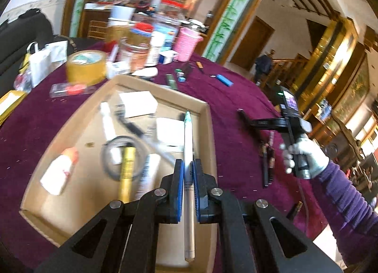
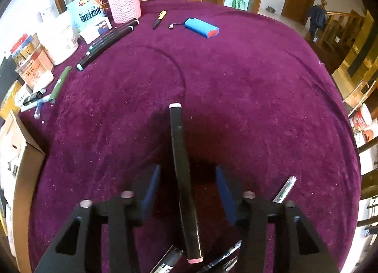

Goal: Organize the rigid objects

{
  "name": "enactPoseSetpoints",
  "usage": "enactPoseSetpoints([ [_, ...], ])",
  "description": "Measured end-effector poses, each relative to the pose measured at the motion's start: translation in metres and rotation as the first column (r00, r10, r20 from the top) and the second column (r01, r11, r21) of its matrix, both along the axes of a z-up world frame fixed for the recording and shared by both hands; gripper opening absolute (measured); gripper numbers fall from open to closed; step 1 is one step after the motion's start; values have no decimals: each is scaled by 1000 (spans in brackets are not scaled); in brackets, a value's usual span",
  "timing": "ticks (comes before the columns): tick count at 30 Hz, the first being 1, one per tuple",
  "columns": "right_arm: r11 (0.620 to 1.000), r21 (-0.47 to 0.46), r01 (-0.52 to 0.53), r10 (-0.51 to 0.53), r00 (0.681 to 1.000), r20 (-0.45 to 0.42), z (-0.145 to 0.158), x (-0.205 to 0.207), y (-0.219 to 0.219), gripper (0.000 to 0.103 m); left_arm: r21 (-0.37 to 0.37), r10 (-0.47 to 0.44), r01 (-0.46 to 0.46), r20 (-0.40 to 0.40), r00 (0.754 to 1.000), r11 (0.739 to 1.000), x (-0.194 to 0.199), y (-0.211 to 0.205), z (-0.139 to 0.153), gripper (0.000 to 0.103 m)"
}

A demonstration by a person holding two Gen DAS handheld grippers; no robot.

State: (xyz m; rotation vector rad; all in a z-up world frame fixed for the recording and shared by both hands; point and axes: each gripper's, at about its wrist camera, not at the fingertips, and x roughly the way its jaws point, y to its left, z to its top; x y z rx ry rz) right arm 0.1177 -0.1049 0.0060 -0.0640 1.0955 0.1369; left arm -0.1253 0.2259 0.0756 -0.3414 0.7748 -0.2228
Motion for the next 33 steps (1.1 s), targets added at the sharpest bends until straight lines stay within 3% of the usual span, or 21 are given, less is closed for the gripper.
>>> enactPoseSetpoints([
  [1, 1000, 11, -1, 1, 1000, -3, 1, 0, -2, 16, -8, 13, -13, -9, 1000, 1000, 0, 7, -3, 7],
  [6, 993, 109, 35, -37, 999, 19, 15, -6, -17, 15, -21, 66, -67, -40, 997, 998, 2, 28, -13, 7],
  [14, 951, 308, 2, -46, 989, 138, 81, -47, -24, 16, 19, 138, -137, -84, 987, 990, 2, 44, -20, 7],
  [19, 901, 420, -110, 61, 990, 128, 102, -85, 12, 16, 40, 190, -186, -164, 968, 982, 9, 60, -36, 7],
  [24, 836, 514, -191, 184, 981, 66, 89, -117, 71, 17, 133, 237, -212, -211, 948, 968, 20, 67, -45, 8],
  [27, 813, 536, -225, 246, 969, 33, 78, -130, 107, 17, 143, 244, -219, -191, 951, 965, 16, 68, -42, 21],
  [29, 813, 525, -252, 281, 959, 26, 72, -140, 132, 17, 126, 252, -233, -161, 954, 964, 7, 70, -36, 39],
  [33, 808, 519, -280, 335, 942, -13, 56, -153, 174, 17, 86, 267, -258, -112, 957, 962, -11, 76, -24, 50],
])
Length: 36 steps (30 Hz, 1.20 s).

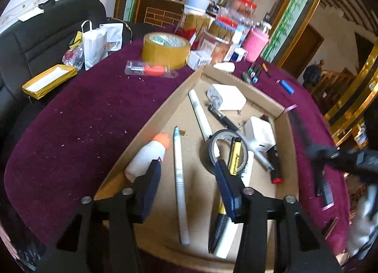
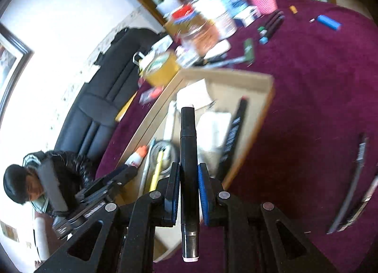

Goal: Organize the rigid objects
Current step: 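Place the white pen in the tray with the left tool while the right tool places the black marker there, then move both open tools toward the remaining black pens on the cloth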

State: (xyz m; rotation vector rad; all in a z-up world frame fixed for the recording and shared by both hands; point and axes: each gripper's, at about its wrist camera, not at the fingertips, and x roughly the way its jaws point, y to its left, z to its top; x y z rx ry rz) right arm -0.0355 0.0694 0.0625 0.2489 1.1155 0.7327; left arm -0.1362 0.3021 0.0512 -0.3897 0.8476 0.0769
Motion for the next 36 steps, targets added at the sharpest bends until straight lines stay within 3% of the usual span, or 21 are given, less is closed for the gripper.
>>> enactPoseSetpoints([
  [2, 1000, -21, -6, 6, 1000, -16, -9, -3, 16, 17, -9, 20, -20, 21, 1000, 1000, -9, 4, 4, 57],
  [10, 989, -139, 52, -61, 996, -65, -36, -13, 42, 18, -3, 48, -48, 68, 997, 999, -29, 12, 12, 64],
  [18, 983, -171, 62, -68, 997, -30, -37, -20, 45, 20, -33, 65, -63, 69, 996, 997, -32, 18, 10, 66],
  [22, 979, -195, 53, -40, 997, 70, -23, -32, 44, 28, -23, 75, -74, 79, 994, 997, -35, 15, 15, 71],
  [24, 975, -214, 64, -33, 988, 148, -14, -41, 42, 41, -16, 80, -79, 90, 993, 997, -37, 13, 18, 74],
  [29, 950, -244, 193, -91, 923, 374, 11, -65, 16, 65, 6, 85, -85, 94, 992, 996, -38, 3, 24, 77],
  [36, 886, -271, 376, -199, 837, 510, 22, -74, -31, 67, 40, 37, -41, 91, 995, 998, -36, -27, 31, 77],
])
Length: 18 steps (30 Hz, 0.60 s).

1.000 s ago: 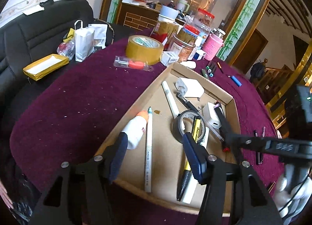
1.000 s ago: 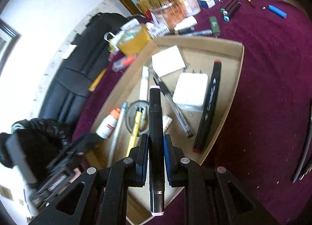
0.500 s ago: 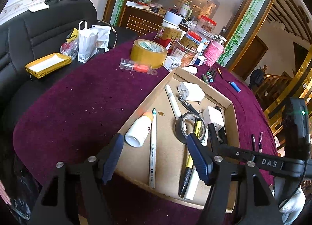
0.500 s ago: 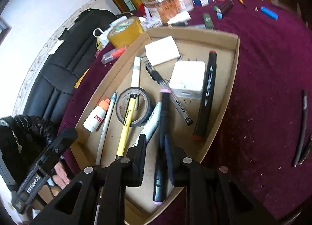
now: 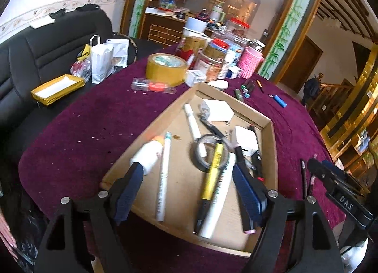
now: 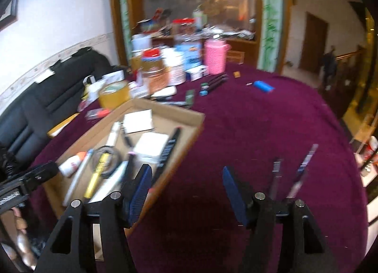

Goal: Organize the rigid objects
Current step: 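Move both open tools toward the remaining black pens on the cloth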

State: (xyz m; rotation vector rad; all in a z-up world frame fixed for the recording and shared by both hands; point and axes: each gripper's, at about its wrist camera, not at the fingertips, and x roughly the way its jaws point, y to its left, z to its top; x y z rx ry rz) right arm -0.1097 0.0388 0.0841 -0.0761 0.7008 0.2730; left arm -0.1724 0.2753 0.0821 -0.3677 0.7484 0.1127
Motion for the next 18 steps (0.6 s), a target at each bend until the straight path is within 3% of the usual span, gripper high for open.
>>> enactPoseSetpoints([
  [9, 990, -45, 131, -126, 986, 107, 7, -10, -53, 66, 57, -79, 78, 10, 997, 995, 3, -47, 16, 77],
  [18, 982, -14, 190, -188, 978, 95, 4, -14, -94, 66, 106, -156, 156, -10, 988, 982, 7, -93, 20, 77],
])
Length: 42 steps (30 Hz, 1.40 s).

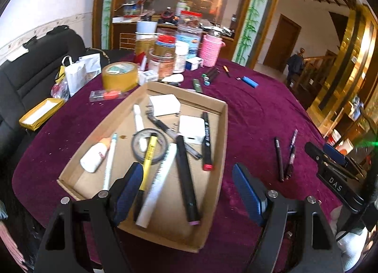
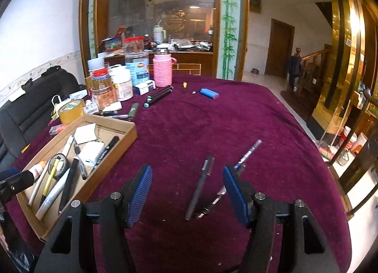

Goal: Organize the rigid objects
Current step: 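Move both open tools toward the remaining black pens on the cloth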

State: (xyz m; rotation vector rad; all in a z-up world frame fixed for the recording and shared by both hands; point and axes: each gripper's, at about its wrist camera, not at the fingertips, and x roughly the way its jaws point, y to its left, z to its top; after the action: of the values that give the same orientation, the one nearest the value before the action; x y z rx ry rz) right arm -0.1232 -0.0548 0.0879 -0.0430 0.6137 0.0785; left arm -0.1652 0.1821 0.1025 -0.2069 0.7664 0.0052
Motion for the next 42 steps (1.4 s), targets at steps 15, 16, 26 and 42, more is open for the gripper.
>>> enactPoseSetpoints([
  [15, 998, 26, 65, -64, 998, -27, -14, 6, -39, 67, 39, -79, 81, -48, 996, 996, 12, -47, -7, 77],
  [16, 997, 30, 67, -66, 997, -31, -15, 7, -41, 67, 40, -81, 83, -50, 995, 996, 13, -49, -7, 77],
  [26, 994, 41, 106, -104, 993, -60, -24, 17, -63, 67, 61, -125, 130, -85, 989, 990, 23, -74, -16, 77],
  [42, 982, -3, 188, -188, 980, -63, -25, 47, -124, 74, 77, -197, 210, -154, 968, 975, 67, -127, -32, 77],
])
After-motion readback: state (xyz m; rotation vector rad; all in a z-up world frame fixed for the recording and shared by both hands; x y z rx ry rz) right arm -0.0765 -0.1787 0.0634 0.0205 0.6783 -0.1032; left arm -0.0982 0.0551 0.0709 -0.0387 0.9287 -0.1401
